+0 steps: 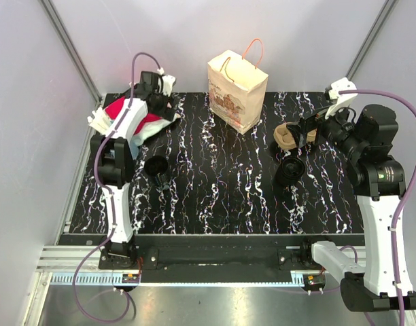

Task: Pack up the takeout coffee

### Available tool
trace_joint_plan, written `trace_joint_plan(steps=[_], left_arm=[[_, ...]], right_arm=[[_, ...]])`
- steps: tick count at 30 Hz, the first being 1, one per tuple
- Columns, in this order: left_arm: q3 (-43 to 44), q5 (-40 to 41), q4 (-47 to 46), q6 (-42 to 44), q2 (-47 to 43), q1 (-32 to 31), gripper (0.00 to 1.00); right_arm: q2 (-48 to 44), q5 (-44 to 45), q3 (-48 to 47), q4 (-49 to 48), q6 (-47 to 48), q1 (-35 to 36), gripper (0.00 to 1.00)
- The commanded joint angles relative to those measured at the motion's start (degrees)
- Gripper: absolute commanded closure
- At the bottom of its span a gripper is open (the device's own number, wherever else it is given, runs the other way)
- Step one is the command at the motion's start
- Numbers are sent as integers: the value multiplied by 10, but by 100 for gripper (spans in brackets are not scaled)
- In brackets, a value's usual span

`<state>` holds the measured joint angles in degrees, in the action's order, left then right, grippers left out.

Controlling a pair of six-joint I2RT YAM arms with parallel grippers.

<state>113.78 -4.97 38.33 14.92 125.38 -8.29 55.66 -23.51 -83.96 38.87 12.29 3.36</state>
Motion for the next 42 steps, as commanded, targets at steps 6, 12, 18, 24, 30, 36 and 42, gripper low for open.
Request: trace_joint_plan(steps=[6,12,18,24,30,36,42], left_arm=[[122,63,-8,34,85,-58,1],[178,97,0,38,145,-60,1],[165,109,3,52,163,-57,1],[171,133,17,35,185,-32,1],[169,135,46,15,199,12,1],[140,150,53,10,184,34,1],[124,98,49,13,160,35,1]], right_arm=[[-1,-2,0,-22,-7,1,0],[-1,1,5,-23,-6,1,0],[2,-2,11,-30,-11,1,0],[1,-1,13,-33,-15,0,0],[-1,-3,17,-33,-16,1,0],[1,-7,15,-35,-18,0,0],[-3,-8,17,-36,-19,1,0]])
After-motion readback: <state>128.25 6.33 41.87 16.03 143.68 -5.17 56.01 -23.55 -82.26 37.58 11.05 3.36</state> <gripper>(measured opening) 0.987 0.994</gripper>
